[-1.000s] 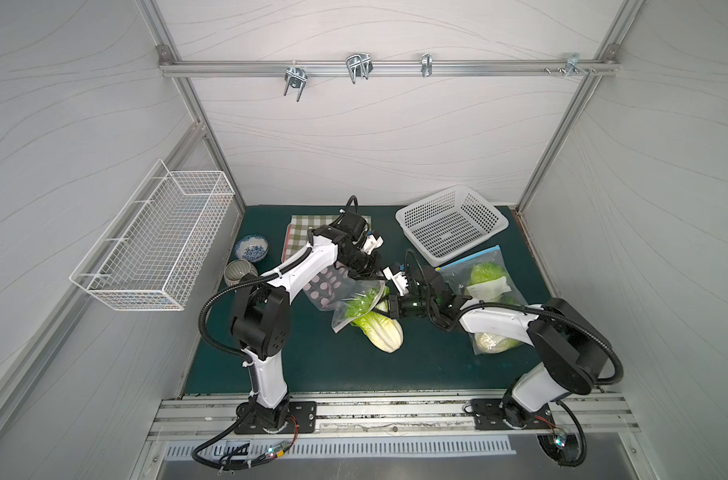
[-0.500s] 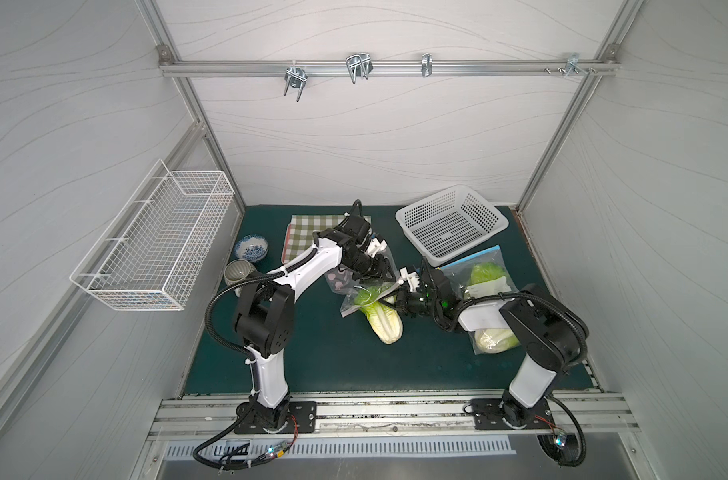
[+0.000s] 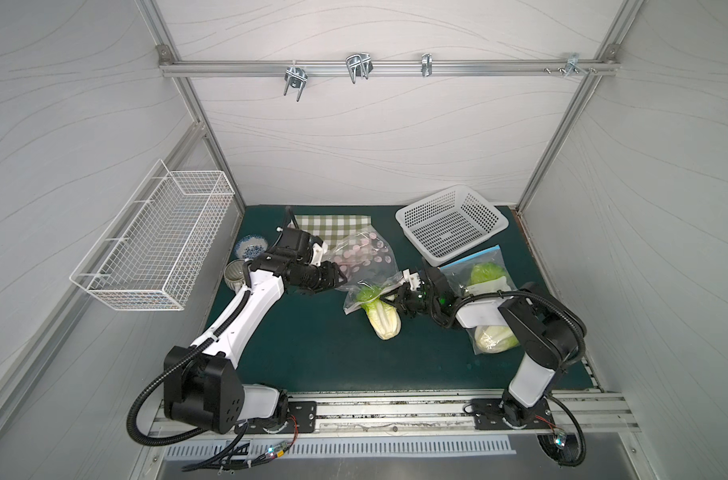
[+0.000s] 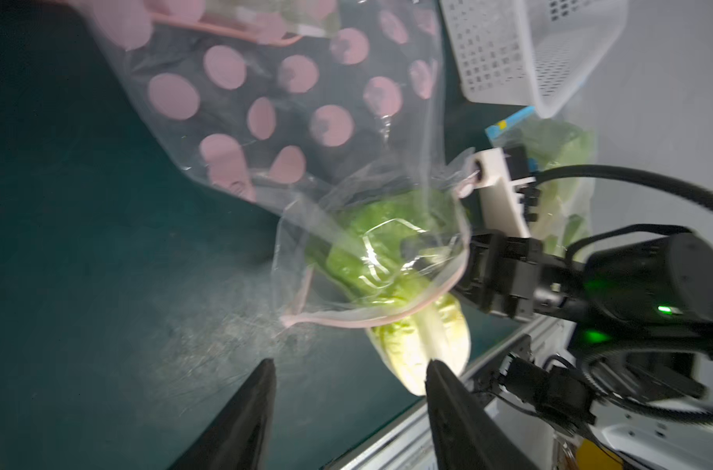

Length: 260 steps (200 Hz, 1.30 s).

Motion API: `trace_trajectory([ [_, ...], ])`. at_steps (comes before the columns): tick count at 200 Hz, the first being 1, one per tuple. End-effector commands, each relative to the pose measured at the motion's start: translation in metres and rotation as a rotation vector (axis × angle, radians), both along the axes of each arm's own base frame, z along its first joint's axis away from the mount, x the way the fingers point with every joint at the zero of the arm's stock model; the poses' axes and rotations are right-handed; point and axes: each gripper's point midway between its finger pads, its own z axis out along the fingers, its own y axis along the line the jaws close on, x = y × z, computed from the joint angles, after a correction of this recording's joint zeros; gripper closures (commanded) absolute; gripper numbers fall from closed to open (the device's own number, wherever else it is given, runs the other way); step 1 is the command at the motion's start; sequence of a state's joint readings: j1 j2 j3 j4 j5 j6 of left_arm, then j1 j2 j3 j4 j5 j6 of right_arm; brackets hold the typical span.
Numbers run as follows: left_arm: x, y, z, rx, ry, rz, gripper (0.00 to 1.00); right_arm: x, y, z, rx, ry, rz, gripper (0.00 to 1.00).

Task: Put the chinese cabbages into a zipper bag and zip it
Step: Place the Chinese cabbage in the zipper food storage bag.

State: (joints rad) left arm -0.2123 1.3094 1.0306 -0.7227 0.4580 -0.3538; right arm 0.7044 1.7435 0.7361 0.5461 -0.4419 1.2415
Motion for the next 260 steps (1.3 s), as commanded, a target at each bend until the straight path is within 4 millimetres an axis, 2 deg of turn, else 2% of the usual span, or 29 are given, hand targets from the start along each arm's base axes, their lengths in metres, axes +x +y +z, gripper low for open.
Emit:
trace_trajectory([
  [1, 0.009, 0.013, -0.017, 0.044, -0.071, 0.092, 0.37, 0.007, -0.004, 0.014, -0.050, 0.042, -0.043, 1.00],
  [19, 0.002, 0.005, -0.032, -0.021, -0.041, 0.113, 0.36, 0.010, 0.000, 0.019, -0.045, 0.047, -0.040, 1.00],
  [38, -0.002, -0.010, -0.043, -0.174, 0.019, 0.175, 0.35, 0.011, 0.002, 0.021, -0.044, 0.047, -0.041, 1.00],
  [66, 0.002, -0.020, -0.043, -0.352, 0.054, 0.297, 0.34, 0.011, 0.000, 0.020, -0.050, 0.056, -0.048, 1.00],
  [83, 0.005, -0.020, -0.043, -0.443, 0.056, 0.386, 0.34, 0.010, 0.001, 0.021, -0.048, 0.055, -0.045, 1.00],
  [131, 0.013, -0.011, -0.062, -0.609, 0.073, 0.620, 0.37, 0.014, 0.002, 0.025, -0.005, 0.053, -0.077, 1.00],
  [156, 0.024, -0.017, -0.054, -0.673, 0.029, 0.614, 0.37, 0.016, 0.005, 0.030, 0.032, 0.050, -0.084, 1.00],
  [185, 0.031, -0.024, -0.063, -0.690, 0.040, 0.586, 0.41, 0.014, 0.010, 0.029, 0.060, 0.077, -0.071, 1.00],
  [240, 0.038, -0.038, -0.064, -0.740, 0.061, 0.566, 0.63, 0.015, 0.011, 0.026, 0.074, 0.096, -0.079, 1.00],
  [260, 0.037, -0.044, -0.064, -0.738, 0.074, 0.553, 0.65, 0.017, 0.012, 0.026, 0.084, 0.103, -0.082, 1.00],
])
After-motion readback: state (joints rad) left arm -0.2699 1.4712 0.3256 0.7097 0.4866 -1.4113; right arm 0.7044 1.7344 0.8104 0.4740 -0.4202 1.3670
